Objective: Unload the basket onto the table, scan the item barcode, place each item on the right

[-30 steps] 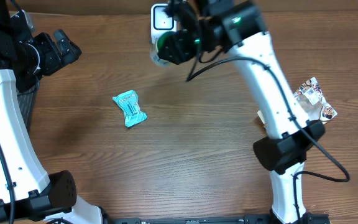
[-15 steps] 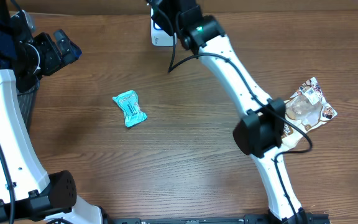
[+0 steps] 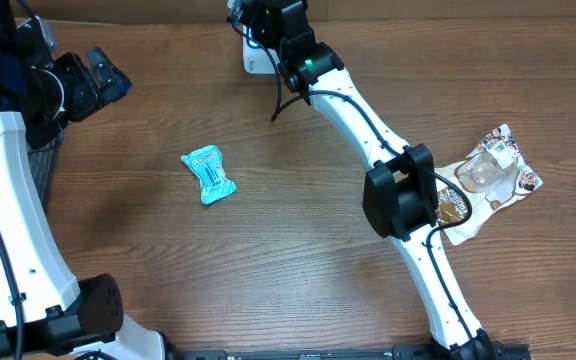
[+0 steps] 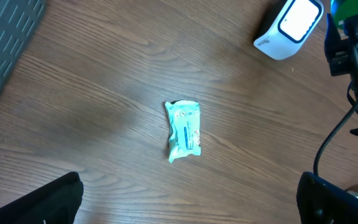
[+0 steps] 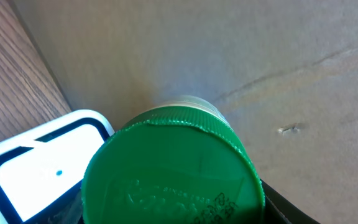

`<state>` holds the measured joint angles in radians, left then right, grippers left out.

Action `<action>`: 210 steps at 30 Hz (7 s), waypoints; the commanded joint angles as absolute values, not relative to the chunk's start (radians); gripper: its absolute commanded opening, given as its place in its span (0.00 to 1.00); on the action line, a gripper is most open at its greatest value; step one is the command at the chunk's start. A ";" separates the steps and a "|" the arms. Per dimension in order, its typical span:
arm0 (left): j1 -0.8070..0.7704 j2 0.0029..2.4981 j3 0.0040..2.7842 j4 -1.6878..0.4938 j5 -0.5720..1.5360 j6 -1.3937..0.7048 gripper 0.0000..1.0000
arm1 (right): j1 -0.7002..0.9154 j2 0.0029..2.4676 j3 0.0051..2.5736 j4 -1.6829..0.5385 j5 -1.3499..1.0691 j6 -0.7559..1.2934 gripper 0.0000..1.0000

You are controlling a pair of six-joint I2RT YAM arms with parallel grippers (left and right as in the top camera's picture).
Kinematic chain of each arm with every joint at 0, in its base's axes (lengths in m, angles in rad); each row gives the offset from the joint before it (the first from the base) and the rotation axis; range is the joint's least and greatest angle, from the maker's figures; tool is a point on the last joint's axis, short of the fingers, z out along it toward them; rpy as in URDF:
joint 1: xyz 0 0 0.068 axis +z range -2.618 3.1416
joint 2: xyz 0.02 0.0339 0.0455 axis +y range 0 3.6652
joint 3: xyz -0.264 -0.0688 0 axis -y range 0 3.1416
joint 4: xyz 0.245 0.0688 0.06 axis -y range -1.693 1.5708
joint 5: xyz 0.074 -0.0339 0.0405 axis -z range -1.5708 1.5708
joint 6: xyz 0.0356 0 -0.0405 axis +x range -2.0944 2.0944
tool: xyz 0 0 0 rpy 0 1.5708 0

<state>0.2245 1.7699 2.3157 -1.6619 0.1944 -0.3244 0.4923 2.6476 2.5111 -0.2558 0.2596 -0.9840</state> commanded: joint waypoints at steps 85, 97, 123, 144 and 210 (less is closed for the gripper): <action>0.226 1.779 2.319 -1.664 0.200 -0.310 1.00 | -0.159 2.162 2.025 -1.397 -0.025 0.233 0.80; 0.226 1.779 2.319 -1.664 0.200 -0.310 1.00 | -0.073 2.162 2.206 -1.450 -0.421 0.122 0.80; 0.226 1.779 2.319 -1.664 0.200 -0.310 1.00 | 0.642 2.174 1.766 -0.706 -0.393 0.500 0.79; 0.226 1.779 2.319 -1.664 0.200 -0.310 0.99 | 0.725 2.342 1.673 -0.536 -0.472 0.603 0.46; 0.226 1.779 2.319 -1.664 0.200 -0.310 1.00 | 0.793 2.307 2.061 -1.495 0.445 0.538 0.39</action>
<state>0.2245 1.7699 2.3157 -1.6619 0.1947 -0.3218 0.8825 2.3646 1.9953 -1.4960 0.5938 0.6067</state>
